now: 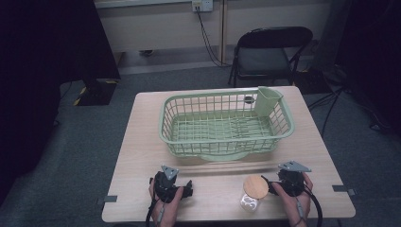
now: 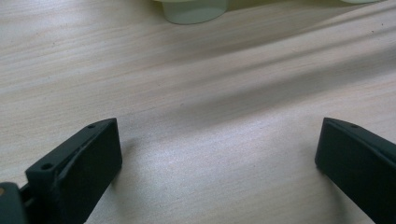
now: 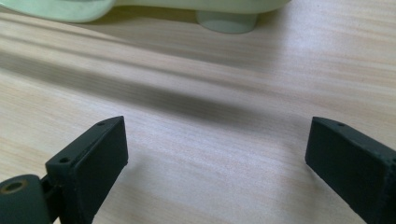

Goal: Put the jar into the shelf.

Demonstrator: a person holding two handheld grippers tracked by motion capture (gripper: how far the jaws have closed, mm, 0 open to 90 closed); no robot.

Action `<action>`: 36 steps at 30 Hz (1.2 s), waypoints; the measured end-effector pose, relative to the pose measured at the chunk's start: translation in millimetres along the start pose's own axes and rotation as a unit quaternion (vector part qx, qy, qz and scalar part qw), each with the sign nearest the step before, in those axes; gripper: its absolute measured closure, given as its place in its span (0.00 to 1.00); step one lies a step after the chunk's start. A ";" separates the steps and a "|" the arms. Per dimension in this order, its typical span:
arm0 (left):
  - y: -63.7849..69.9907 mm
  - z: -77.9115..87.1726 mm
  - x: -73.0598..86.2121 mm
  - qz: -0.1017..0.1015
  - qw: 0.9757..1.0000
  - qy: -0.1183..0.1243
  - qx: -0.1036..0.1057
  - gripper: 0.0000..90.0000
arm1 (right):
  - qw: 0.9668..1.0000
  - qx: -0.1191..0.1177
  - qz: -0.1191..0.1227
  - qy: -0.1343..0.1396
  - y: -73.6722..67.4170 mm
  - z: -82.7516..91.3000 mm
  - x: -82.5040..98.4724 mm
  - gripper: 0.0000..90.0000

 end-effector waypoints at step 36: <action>0.0 0.0 0.0 0.000 1.000 0.000 0.000 0.00 | 0.995 -0.021 -0.012 0.092 -3.8 52.5 -26.9 0.02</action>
Point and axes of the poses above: each handheld gripper's, and its own axes: z roughly backward along the jaws, x roughly out of its underside, y roughly to its right, the point moved 4 cm from there along -z, roughly forward along the jaws, and after that the axes turned 2 degrees about -z, right-handed, at the moved point
